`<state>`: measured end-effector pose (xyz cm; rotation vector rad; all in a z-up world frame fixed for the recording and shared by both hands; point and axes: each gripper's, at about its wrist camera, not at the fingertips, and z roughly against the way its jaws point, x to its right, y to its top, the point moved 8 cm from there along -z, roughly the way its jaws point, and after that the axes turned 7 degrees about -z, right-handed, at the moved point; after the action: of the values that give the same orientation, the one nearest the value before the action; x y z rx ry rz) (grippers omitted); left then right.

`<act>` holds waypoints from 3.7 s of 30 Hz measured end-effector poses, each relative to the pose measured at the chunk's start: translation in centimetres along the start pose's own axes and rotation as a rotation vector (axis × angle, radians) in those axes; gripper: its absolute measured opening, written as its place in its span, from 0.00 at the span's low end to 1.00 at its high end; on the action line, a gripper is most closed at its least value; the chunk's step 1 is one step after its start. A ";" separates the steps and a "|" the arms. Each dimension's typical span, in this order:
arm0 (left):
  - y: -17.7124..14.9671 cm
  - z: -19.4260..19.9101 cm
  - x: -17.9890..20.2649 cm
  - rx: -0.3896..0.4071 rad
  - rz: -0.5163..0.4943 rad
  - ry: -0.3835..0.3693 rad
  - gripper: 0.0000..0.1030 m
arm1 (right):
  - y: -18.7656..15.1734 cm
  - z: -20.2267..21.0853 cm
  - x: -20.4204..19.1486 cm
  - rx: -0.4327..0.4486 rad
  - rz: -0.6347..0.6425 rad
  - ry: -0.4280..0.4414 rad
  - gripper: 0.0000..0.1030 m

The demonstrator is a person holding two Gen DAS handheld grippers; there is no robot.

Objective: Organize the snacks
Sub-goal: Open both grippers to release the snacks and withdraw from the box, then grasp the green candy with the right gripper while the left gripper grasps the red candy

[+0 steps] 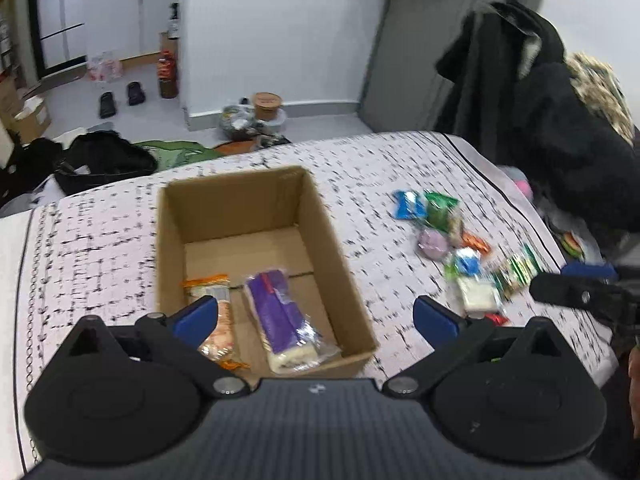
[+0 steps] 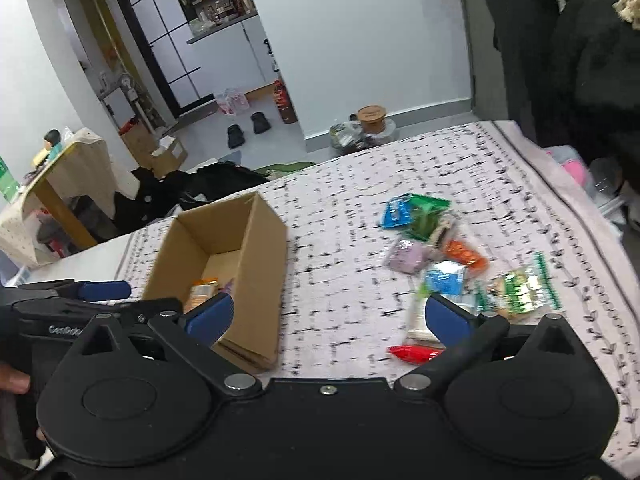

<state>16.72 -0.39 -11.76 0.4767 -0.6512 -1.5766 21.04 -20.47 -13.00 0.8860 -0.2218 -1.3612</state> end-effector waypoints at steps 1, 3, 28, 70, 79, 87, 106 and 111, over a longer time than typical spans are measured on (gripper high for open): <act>-0.2 0.0 0.3 -0.002 -0.010 -0.006 1.00 | 0.0 0.2 0.3 0.003 -0.002 -0.006 1.00; -0.4 0.1 0.9 -0.005 -0.029 -0.023 1.00 | -0.1 0.4 1.0 0.002 -0.013 -0.013 1.00; -0.4 -1.3 8.0 -0.021 -0.117 -0.142 0.97 | -3.5 2.1 9.8 -0.121 -0.142 -0.052 0.87; -1.6 -14.7 18.4 -0.246 -0.385 -0.383 0.49 | -7.8 -4.4 15.0 -0.307 -0.311 -0.151 0.27; -1.8 -15.6 19.8 -0.266 -0.411 -0.384 0.44 | -7.6 -3.7 16.6 -0.292 -0.344 -0.165 0.28; -2.4 -16.0 20.4 -0.273 -0.433 -0.389 0.48 | -7.9 -3.4 16.7 -0.297 -0.345 -0.170 0.28; -2.5 -15.3 19.4 -0.270 -0.383 -0.397 0.08 | -7.4 -2.9 16.0 -0.272 -0.336 -0.163 0.28; -2.1 -14.2 18.3 -0.239 -0.350 -0.390 0.06 | -7.0 -2.7 15.2 -0.252 -0.327 -0.144 0.27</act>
<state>22.26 -20.23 -22.45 0.1029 -0.6834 -2.0791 21.11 -32.83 -24.66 0.6301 -0.0119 -1.7169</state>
